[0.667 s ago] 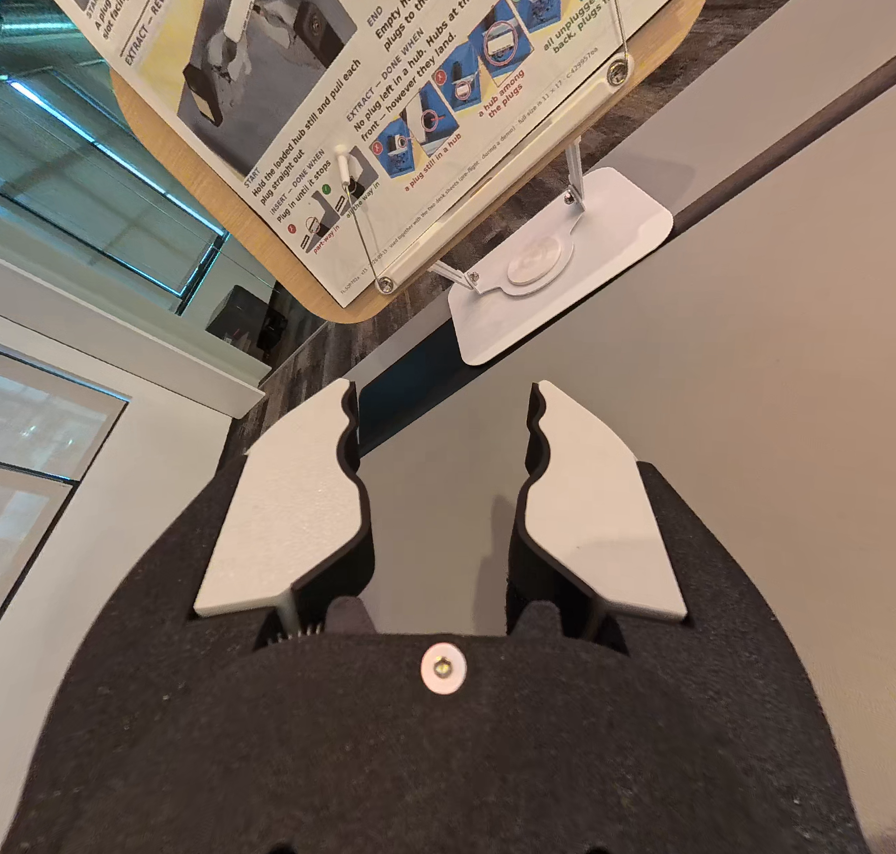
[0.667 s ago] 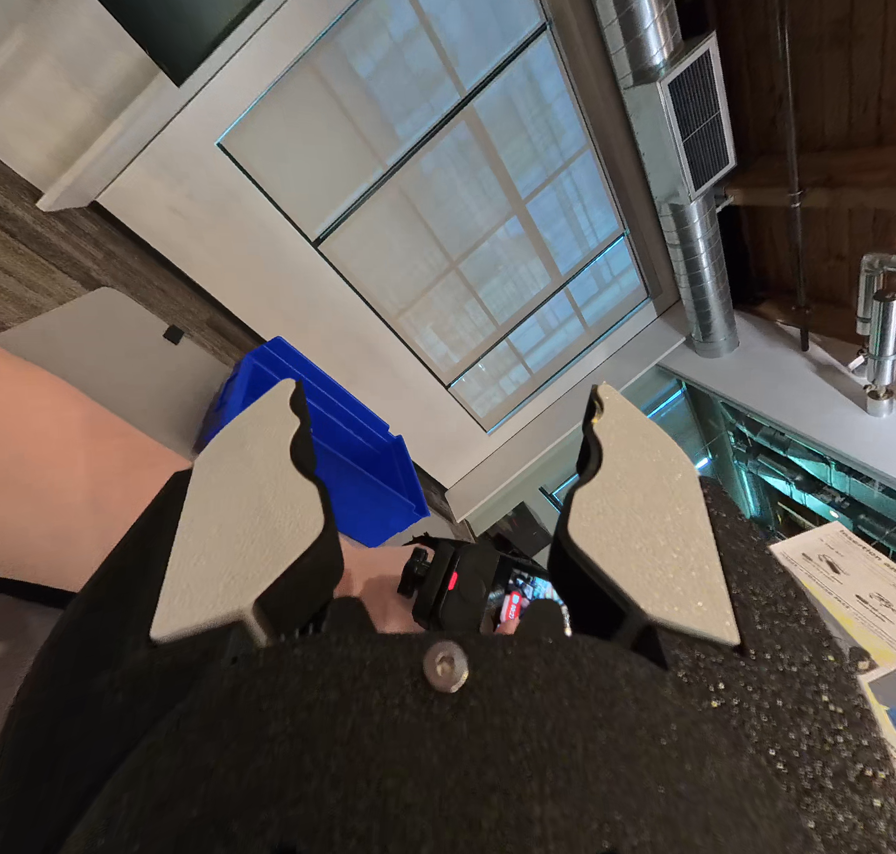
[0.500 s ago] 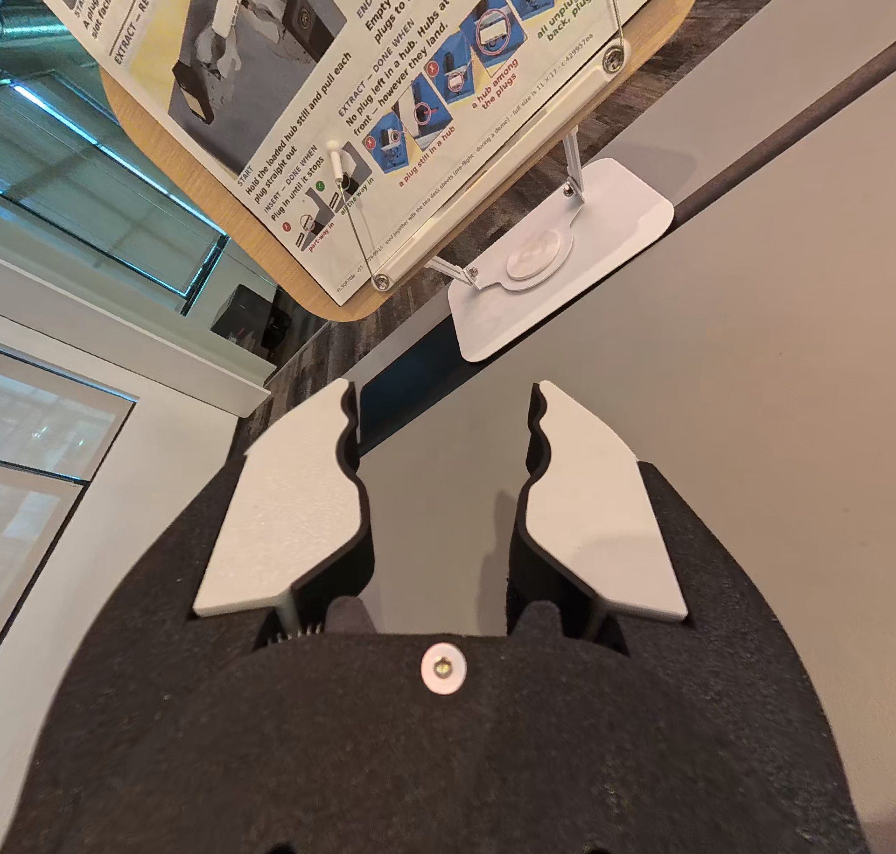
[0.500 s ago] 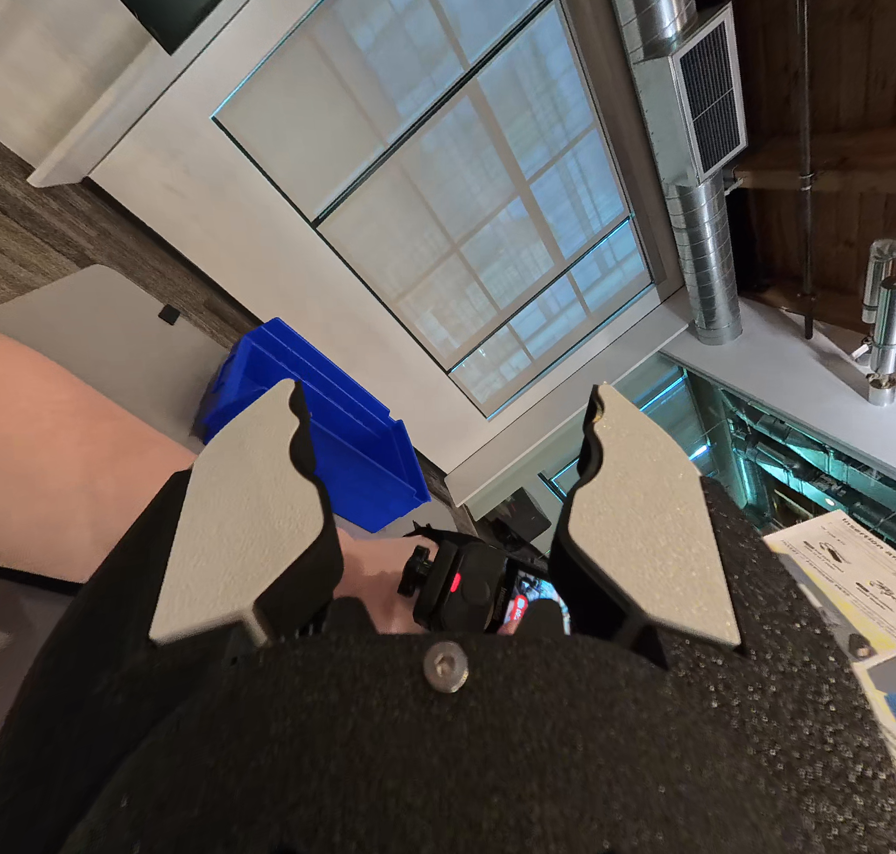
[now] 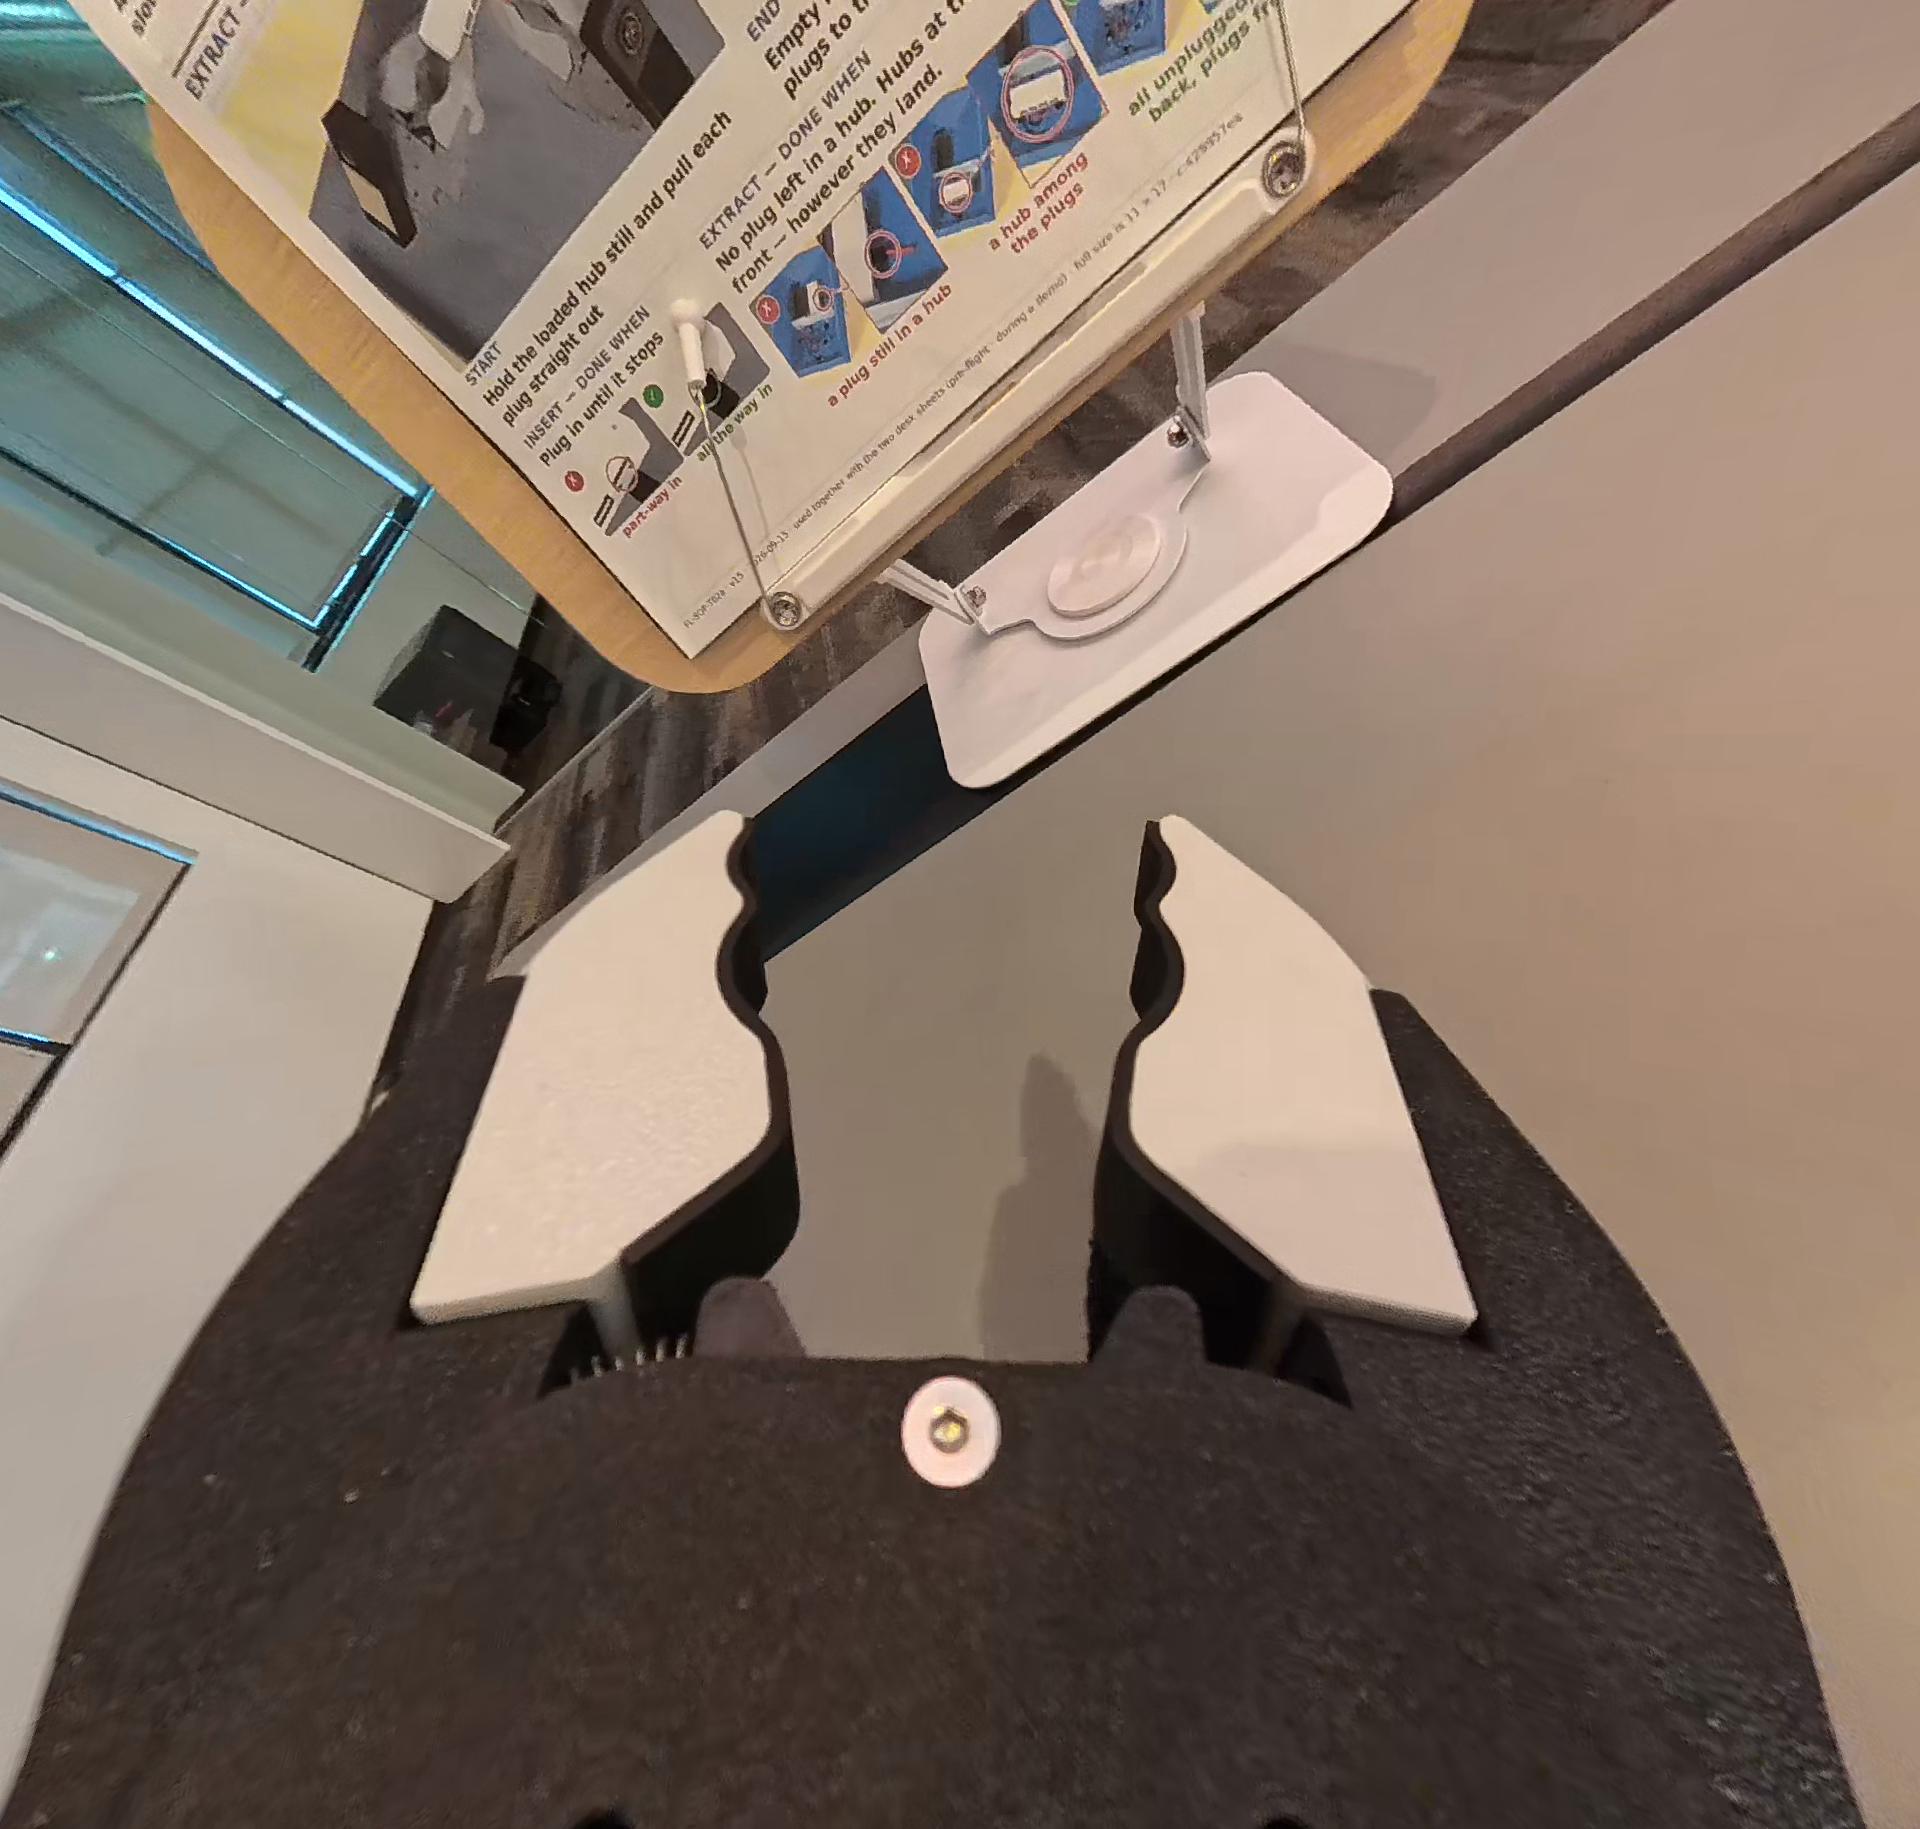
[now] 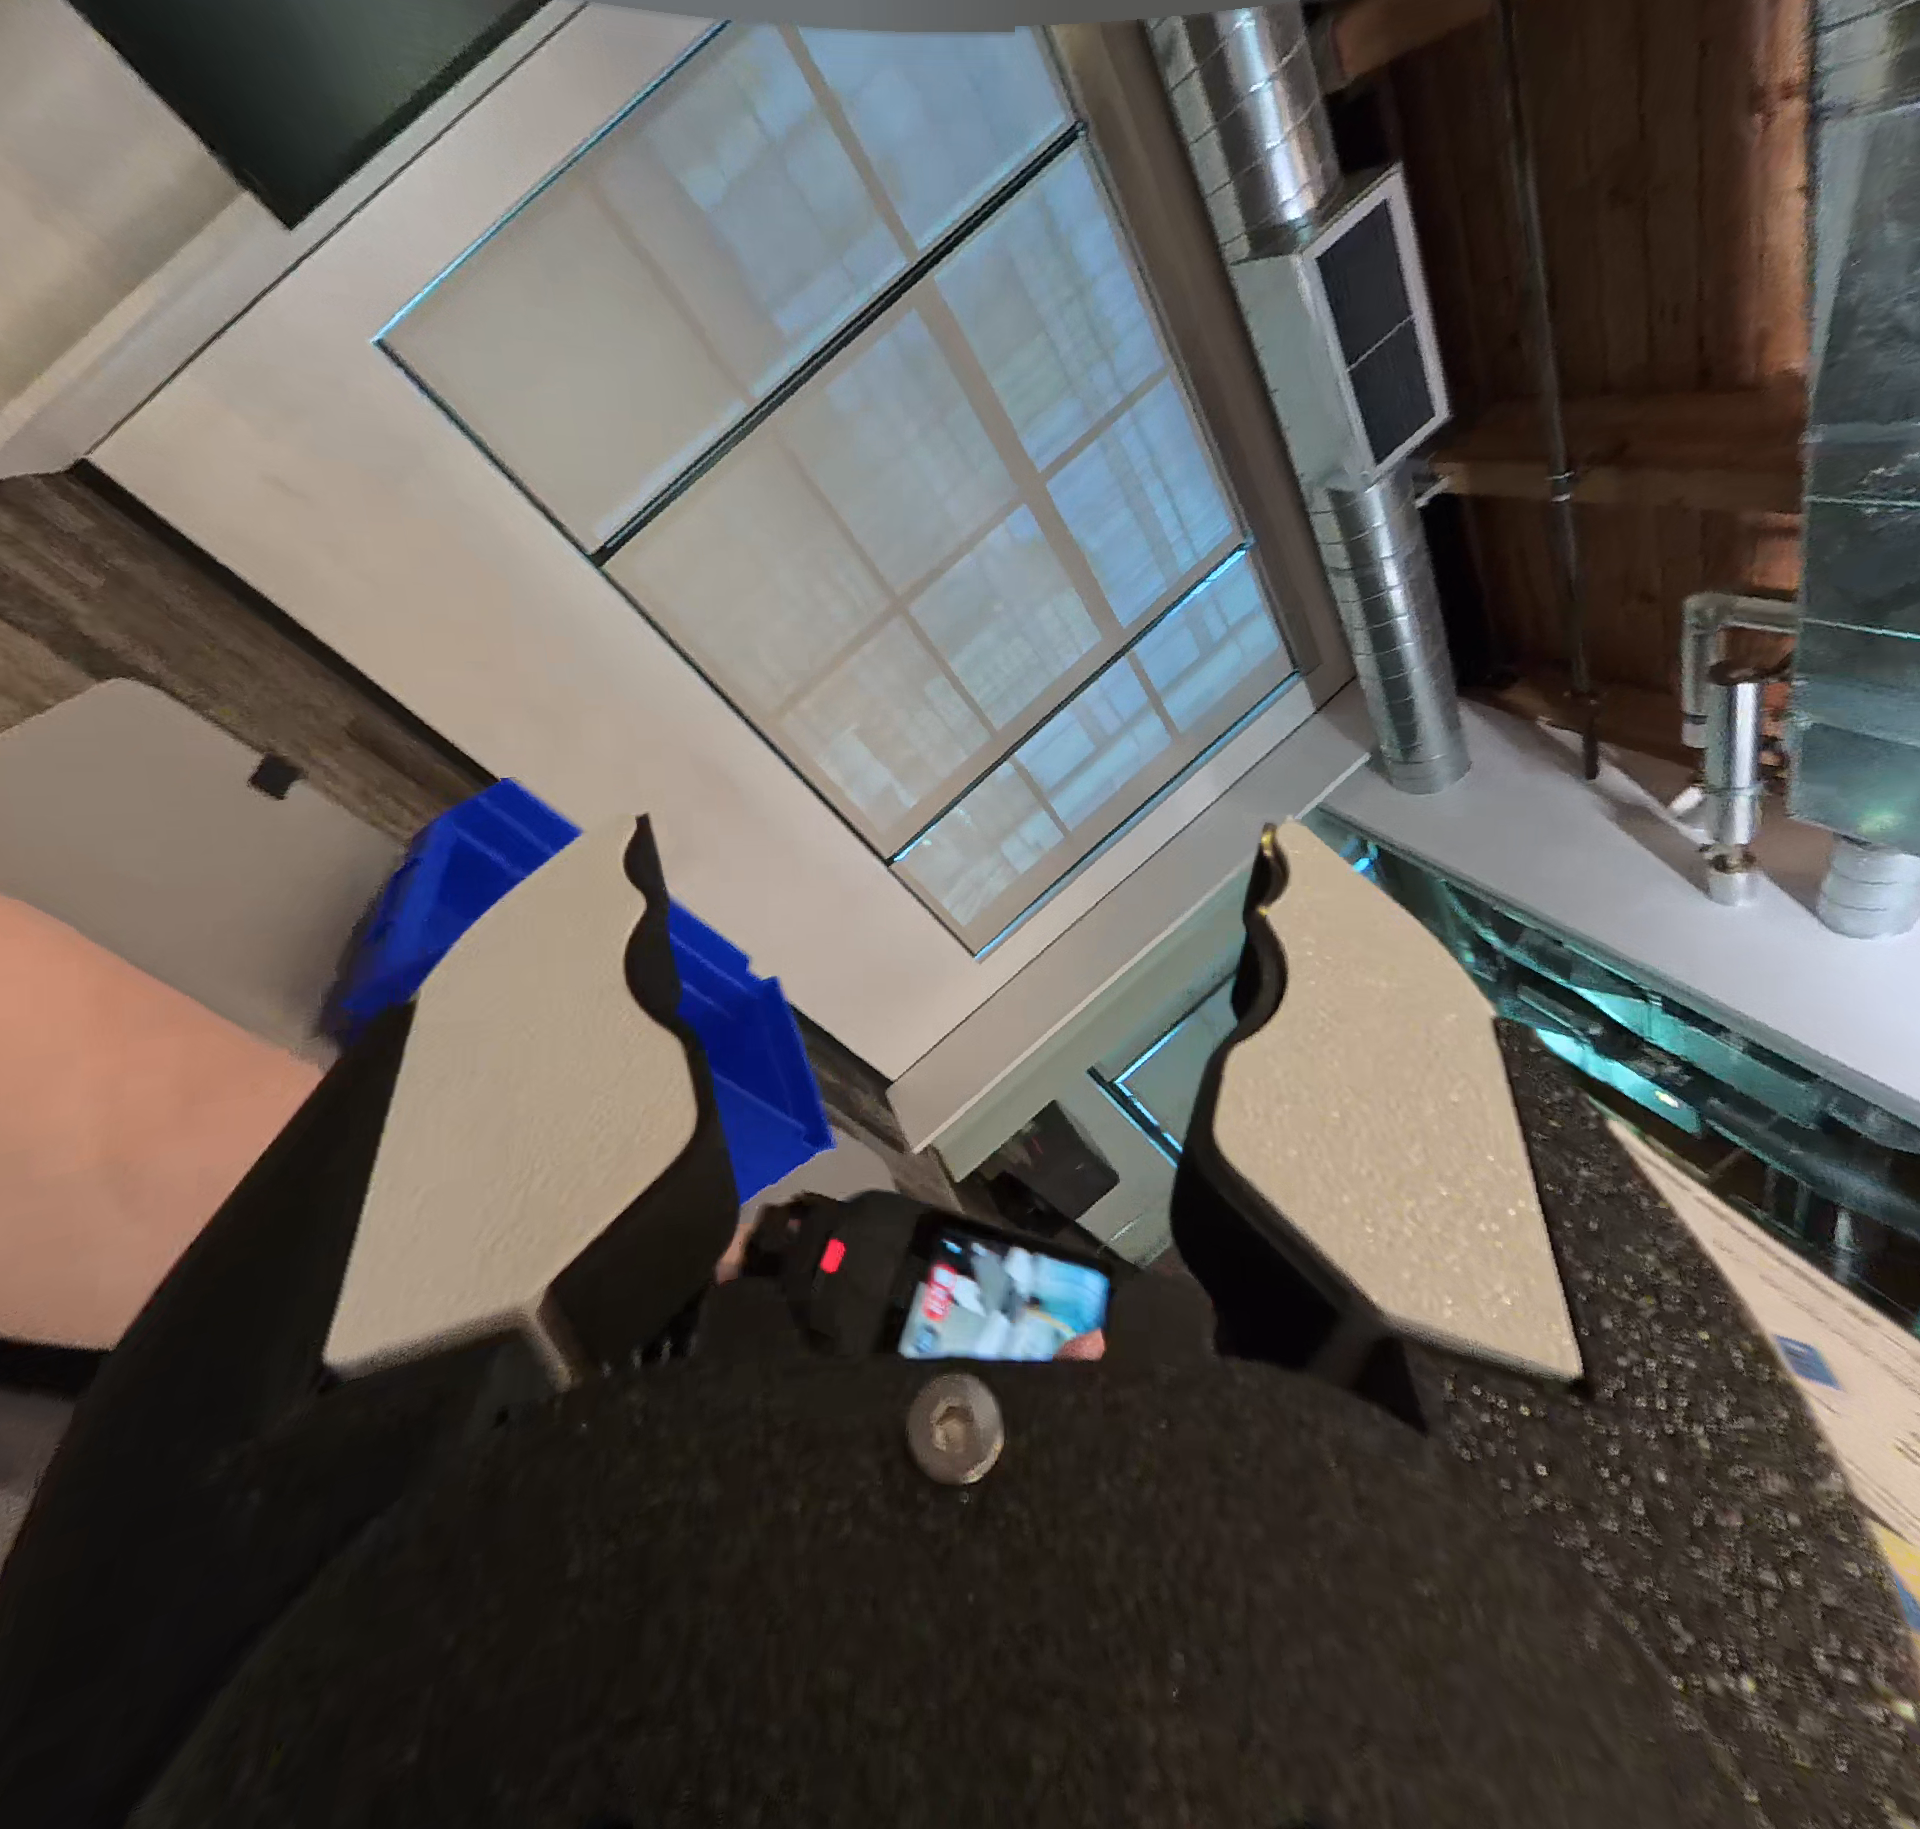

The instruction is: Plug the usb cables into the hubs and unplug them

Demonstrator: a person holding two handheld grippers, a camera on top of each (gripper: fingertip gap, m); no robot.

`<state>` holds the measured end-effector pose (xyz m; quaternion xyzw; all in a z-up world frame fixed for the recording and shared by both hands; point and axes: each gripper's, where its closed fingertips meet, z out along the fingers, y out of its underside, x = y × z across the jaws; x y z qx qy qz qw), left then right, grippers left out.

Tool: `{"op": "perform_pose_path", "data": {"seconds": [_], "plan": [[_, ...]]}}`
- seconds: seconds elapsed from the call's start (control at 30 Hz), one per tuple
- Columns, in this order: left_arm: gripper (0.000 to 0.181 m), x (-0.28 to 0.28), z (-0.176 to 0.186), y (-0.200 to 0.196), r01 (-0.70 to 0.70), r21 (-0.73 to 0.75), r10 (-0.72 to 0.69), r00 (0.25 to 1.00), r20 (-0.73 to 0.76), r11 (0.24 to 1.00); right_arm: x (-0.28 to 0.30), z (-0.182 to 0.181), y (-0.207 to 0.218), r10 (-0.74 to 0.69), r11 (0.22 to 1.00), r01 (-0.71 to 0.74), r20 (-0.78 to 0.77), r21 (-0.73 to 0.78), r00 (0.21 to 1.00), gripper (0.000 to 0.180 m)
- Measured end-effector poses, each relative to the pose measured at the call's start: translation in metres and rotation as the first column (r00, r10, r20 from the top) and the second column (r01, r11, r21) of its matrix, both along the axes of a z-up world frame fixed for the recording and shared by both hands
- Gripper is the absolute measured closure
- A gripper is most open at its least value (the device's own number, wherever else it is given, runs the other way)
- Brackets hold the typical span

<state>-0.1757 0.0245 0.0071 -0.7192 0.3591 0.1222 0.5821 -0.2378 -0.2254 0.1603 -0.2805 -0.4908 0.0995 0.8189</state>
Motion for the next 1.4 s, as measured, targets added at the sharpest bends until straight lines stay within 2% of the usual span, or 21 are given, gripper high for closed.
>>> {"op": "perform_pose_path", "data": {"seconds": [0.1, 0.17, 0.27, 0.3, 0.37, 0.4, 0.47, 0.53, 0.63, 0.77, 0.9, 1.07, 1.17, 1.4], "plan": [[0.111, 0.000, 0.008, 0.000, 0.031, -0.014, -0.029, 0.995, 0.096, 0.999, 0.040, 0.025, 0.014, -0.043, 0.999, 0.040, -0.124, -0.022, 0.991, 0.075], [0.110, -0.002, 0.022, -0.002, 0.058, 0.002, -0.057, 0.980, 0.191, 0.998, 0.081, 0.040, 0.039, -0.100, 0.993, 0.080, -0.245, -0.092, 0.964, 0.077], [0.107, -0.011, 0.058, -0.006, 0.072, 0.111, -0.106, 0.937, 0.334, 0.991, 0.160, 0.037, 0.101, -0.277, 0.936, 0.151, -0.402, -0.318, 0.873, 0.075], [0.105, -0.015, 0.075, -0.011, 0.080, 0.172, -0.140, 0.919, 0.368, 0.982, 0.188, 0.024, 0.129, -0.397, 0.880, 0.216, -0.402, -0.424, 0.825, 0.080], [0.103, -0.025, 0.110, -0.025, 0.064, 0.319, -0.198, 0.891, 0.409, 0.946, 0.237, -0.024, 0.182, -0.655, 0.669, 0.425, -0.214, -0.610, 0.725, 0.077], [0.101, -0.027, 0.127, -0.036, 0.067, 0.392, -0.241, 0.877, 0.416, 0.917, 0.257, -0.052, 0.201, -0.745, 0.538, 0.510, -0.095, -0.670, 0.660, 0.076], [0.100, -0.024, 0.153, -0.061, 0.102, 0.495, -0.337, 0.846, 0.413, 0.863, 0.278, -0.099, 0.223, -0.804, 0.353, 0.598, 0.094, -0.720, 0.587, 0.076], [0.098, -0.006, 0.165, -0.092, 0.182, 0.533, -0.434, 0.809, 0.397, 0.827, 0.275, -0.134, 0.236, -0.792, 0.246, 0.626, 0.219, -0.740, 0.570, 0.077], [0.095, 0.038, 0.167, -0.146, 0.329, 0.590, -0.574, 0.765, 0.292, 0.738, 0.251, -0.167, 0.245, -0.764, 0.168, 0.755, 0.401, -0.634, 0.506, 0.076], [0.095, 0.087, 0.149, -0.214, 0.429, 0.707, -0.618, 0.786, 0.014, 0.562, 0.197, -0.187, 0.244, -0.718, 0.196, 0.856, 0.525, -0.478, 0.457, 0.076], [0.100, 0.118, 0.123, -0.259, 0.506, 0.710, -0.657, 0.749, -0.080, 0.490, 0.141, -0.193, 0.232, -0.671, 0.299, 0.871, 0.563, -0.389, 0.482, 0.076], [0.102, 0.138, 0.100, -0.291, 0.560, 0.754, -0.605, 0.746, -0.279, 0.343, 0.088, -0.184, 0.212, -0.625, 0.432, 0.822, 0.534, -0.372, 0.570, 0.077], [0.102, 0.142, 0.093, -0.297, 0.571, 0.761, -0.568, 0.752, -0.335, 0.306, 0.077, -0.180, 0.205, -0.630, 0.461, 0.824, 0.533, -0.328, 0.565, 0.077], [0.103, 0.141, 0.093, -0.292, 0.563, 0.754, -0.541, 0.772, -0.333, 0.340, 0.079, -0.184, 0.206, -0.637, 0.457, 0.840, 0.551, -0.293, 0.539, 0.076]]}}
